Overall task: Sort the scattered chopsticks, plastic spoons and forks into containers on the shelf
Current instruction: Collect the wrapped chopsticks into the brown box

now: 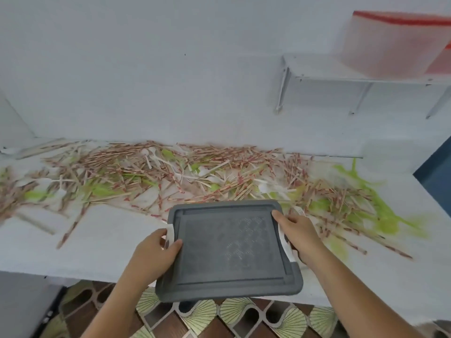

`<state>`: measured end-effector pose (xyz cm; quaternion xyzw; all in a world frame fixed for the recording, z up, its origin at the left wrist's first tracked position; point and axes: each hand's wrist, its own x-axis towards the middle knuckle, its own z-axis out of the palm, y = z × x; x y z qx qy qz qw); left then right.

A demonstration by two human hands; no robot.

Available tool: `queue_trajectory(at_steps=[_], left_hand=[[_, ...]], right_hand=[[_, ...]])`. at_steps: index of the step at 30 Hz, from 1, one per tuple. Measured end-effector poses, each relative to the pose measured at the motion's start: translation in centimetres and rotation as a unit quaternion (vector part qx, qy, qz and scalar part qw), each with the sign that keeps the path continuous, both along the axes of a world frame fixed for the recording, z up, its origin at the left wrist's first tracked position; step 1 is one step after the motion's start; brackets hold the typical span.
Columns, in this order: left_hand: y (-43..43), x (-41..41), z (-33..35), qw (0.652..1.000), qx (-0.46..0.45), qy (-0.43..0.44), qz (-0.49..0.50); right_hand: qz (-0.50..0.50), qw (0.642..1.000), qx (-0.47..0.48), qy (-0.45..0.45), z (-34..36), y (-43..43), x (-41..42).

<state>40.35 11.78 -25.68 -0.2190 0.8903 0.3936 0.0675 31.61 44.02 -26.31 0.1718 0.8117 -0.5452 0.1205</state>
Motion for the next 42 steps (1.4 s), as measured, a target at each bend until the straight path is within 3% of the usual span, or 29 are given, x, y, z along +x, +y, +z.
queue_trajectory(at_steps=[4, 8, 11, 17, 20, 22, 24, 26, 31, 33, 38, 42], left_hand=[[-2.6, -2.4, -2.0, 0.998, -0.01, 0.059, 0.009], [-4.1, -3.1, -3.1, 0.994, -0.021, 0.105, -0.019], [-5.5, -3.4, -4.4, 0.995, 0.011, 0.101, -0.019], [-6.1, -3.9, -4.4, 0.988, 0.128, 0.071, 0.054], [-6.2, -4.0, -3.5, 0.991, 0.075, 0.108, 0.023], [-6.0, -3.7, -2.3, 0.995, 0.042, 0.09, -0.013], [-5.4, -3.1, -0.6, 0.997, 0.04, 0.057, -0.035], [-4.7, -2.3, 1.0, 0.997, 0.046, 0.056, -0.036], [-2.8, -2.2, 5.5, 0.988, 0.066, 0.137, 0.015], [-1.6, -2.8, 7.2, 0.986, 0.083, 0.141, 0.009], [7.0, -5.9, 10.9, 0.969, 0.115, 0.174, -0.129], [19.5, -7.9, 9.0, 0.931, 0.154, 0.126, -0.307]], right_hand=[[-0.052, 0.997, 0.052, 0.035, -1.9, -4.2, 0.4], [-0.045, 0.964, 0.213, 0.149, -2.2, -6.3, 1.5], [-0.032, 0.948, 0.274, 0.161, -3.5, -5.9, 1.3], [-0.107, 0.991, 0.058, 0.064, -4.3, -4.2, 0.5], [-0.115, 0.976, 0.136, 0.128, -4.0, -4.3, 0.6], [-0.099, 0.96, 0.198, 0.172, -3.7, -4.9, 0.9], [-0.095, 0.96, 0.212, 0.158, -3.0, -5.5, 1.3], [-0.107, 0.97, 0.18, 0.126, -1.8, -5.8, 1.7], [-0.148, 0.976, 0.01, 0.159, 2.8, -6.0, 3.2], [-0.16, 0.971, -0.012, 0.177, 5.3, -4.7, 3.7], [-0.216, 0.953, 0.085, 0.193, 10.5, 5.6, 4.8], [-0.28, 0.924, 0.23, 0.119, 10.5, 18.4, 6.4]])
